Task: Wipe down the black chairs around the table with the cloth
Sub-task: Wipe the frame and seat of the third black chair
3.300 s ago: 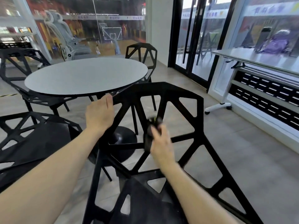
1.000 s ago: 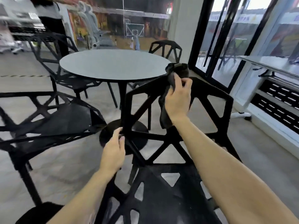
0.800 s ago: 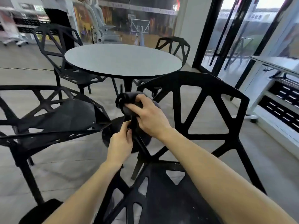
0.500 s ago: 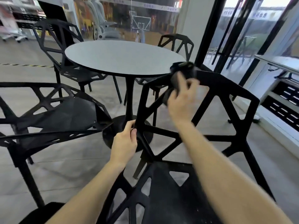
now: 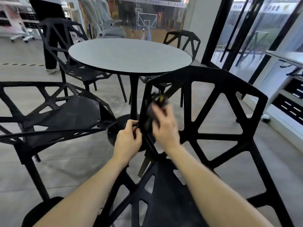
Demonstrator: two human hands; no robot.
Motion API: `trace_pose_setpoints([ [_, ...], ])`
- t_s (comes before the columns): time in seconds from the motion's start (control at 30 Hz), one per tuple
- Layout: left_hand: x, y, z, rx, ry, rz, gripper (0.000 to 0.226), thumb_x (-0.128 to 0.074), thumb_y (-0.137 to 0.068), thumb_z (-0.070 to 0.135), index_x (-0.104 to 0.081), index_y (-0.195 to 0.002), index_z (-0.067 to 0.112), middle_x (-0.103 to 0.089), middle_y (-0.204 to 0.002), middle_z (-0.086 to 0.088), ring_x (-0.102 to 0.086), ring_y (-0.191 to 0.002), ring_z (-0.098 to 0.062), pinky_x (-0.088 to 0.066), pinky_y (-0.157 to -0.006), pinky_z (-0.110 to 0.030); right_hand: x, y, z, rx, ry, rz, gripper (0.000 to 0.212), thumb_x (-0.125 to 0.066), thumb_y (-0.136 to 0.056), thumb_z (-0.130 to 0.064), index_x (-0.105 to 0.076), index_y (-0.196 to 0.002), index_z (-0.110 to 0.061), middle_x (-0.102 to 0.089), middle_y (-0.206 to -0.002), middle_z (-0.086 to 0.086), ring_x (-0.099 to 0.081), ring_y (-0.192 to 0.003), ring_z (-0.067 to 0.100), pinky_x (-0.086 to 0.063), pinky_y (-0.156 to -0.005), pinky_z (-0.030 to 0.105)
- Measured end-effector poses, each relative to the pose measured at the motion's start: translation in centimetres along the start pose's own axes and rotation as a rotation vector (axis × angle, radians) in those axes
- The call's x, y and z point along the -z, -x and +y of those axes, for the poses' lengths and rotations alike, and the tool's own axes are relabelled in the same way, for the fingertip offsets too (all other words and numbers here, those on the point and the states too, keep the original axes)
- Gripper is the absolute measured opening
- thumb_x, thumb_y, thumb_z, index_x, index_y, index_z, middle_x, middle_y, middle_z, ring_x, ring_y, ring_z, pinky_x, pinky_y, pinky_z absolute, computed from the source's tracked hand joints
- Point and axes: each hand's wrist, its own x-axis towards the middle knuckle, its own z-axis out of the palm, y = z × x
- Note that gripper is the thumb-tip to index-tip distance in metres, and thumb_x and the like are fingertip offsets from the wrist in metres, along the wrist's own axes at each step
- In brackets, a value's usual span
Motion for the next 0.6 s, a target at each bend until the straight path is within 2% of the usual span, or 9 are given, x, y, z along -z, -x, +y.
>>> trace_pose_setpoints([
  [0.07, 0.3, 0.2, 0.2, -0.003, 0.008, -0.005, 0.02, -0.058, -0.099, 0.024, -0.057, -0.118, 0.03, -0.078, -0.089, 0.012, -0.073, -0.069, -0.007, -0.064, -0.067, -0.044, -0.3, 2.0, -0.1, 0.041, -0.049, -0.107, 0.061, -0.062, -0.098, -0.002, -0.055, -0.155, -0.022, -0.05, -0.141, 0.008, -0.056, -0.131, 0.027, -0.05, -0.111, 0.046],
  [0.13, 0.5, 0.3, 0.2, 0.01, 0.019, -0.021, 0.023, -0.059, -0.095, 0.028, -0.059, -0.118, 0.03, -0.078, -0.092, 0.013, -0.075, -0.076, -0.007, -0.065, -0.069, -0.045, 1.4, 0.5, 0.3, 0.053, -0.043, -0.096, 0.057, -0.063, -0.098, -0.003, -0.059, -0.151, -0.023, -0.053, -0.137, 0.004, -0.058, -0.126, 0.019, -0.052, -0.109, 0.041],
  [0.2, 0.6, 0.4, 0.2, 0.032, 0.052, -0.046, 0.027, -0.06, -0.092, 0.028, -0.06, -0.118, 0.033, -0.078, -0.096, 0.016, -0.076, -0.076, -0.013, -0.065, -0.064, -0.049, 3.3, -0.7, -0.1, 0.017, 0.001, 0.043, 0.05, -0.064, -0.099, -0.006, -0.063, -0.147, -0.02, -0.055, -0.127, 0.002, -0.057, -0.111, 0.008, -0.054, -0.1, 0.029],
  [0.27, 0.8, 0.6, -0.1, 0.052, 0.083, -0.059, 0.032, -0.06, -0.089, 0.022, -0.061, -0.119, 0.034, -0.079, -0.1, 0.018, -0.077, -0.075, -0.017, -0.066, -0.064, -0.05, 3.1, -0.3, -0.9, -0.08, 0.005, 0.156, 0.047, -0.062, -0.102, -0.01, -0.061, -0.148, -0.019, -0.054, -0.124, 0.003, -0.056, -0.107, 0.007, -0.053, -0.097, 0.023],
  [0.3, 0.9, 0.7, -0.1, 0.05, 0.096, -0.067, 0.034, -0.06, -0.088, 0.019, -0.061, -0.119, 0.033, -0.079, -0.1, 0.016, -0.077, -0.075, -0.018, -0.066, -0.065, -0.05, 2.2, 0.4, -1.2, -0.073, 0.013, 0.127, 0.048, -0.062, -0.101, -0.009, -0.06, -0.148, -0.018, -0.054, -0.126, 0.003, -0.058, -0.11, 0.011, -0.053, -0.099, 0.027],
  [0.4, 1.1, 0.6, -0.3, 0.038, 0.071, -0.071, 0.037, -0.061, -0.084, 0.017, -0.063, -0.121, 0.022, -0.076, -0.092, 0.008, -0.073, -0.079, -0.014, -0.061, -0.073, -0.041, -1.6, 4.1, -1.7, 0.106, 0.074, -0.164, 0.049, -0.065, -0.093, -0.005, -0.066, -0.14, -0.017, -0.055, -0.128, 0.009, -0.056, -0.12, 0.029, -0.053, -0.1, 0.047],
  [0.5, 1.1, -0.1, -0.5, -0.002, 0.011, -0.088, 0.038, -0.064, -0.086, 0.014, -0.06, -0.124, 0.02, -0.072, -0.088, 0.007, -0.068, -0.082, -0.008, -0.051, -0.072, -0.032, -2.4, 4.2, 0.0, 0.151, 0.106, -0.192, 0.047, -0.068, -0.091, -0.006, -0.069, -0.137, -0.016, -0.057, -0.126, 0.012, -0.057, -0.121, 0.033, -0.055, -0.097, 0.048],
  [0.6, 1.0, -0.2, -0.3, -0.036, -0.015, -0.117, 0.034, -0.067, -0.089, 0.014, -0.057, -0.118, 0.026, -0.077, -0.093, 0.012, -0.072, -0.082, -0.009, -0.057, -0.075, -0.033, 0.5, 5.9, 4.1, 0.099, 0.21, -0.216, 0.044, -0.071, -0.088, -0.004, -0.074, -0.13, -0.016, -0.057, -0.124, 0.008, -0.061, -0.116, 0.03, -0.057, -0.095, 0.046],
])
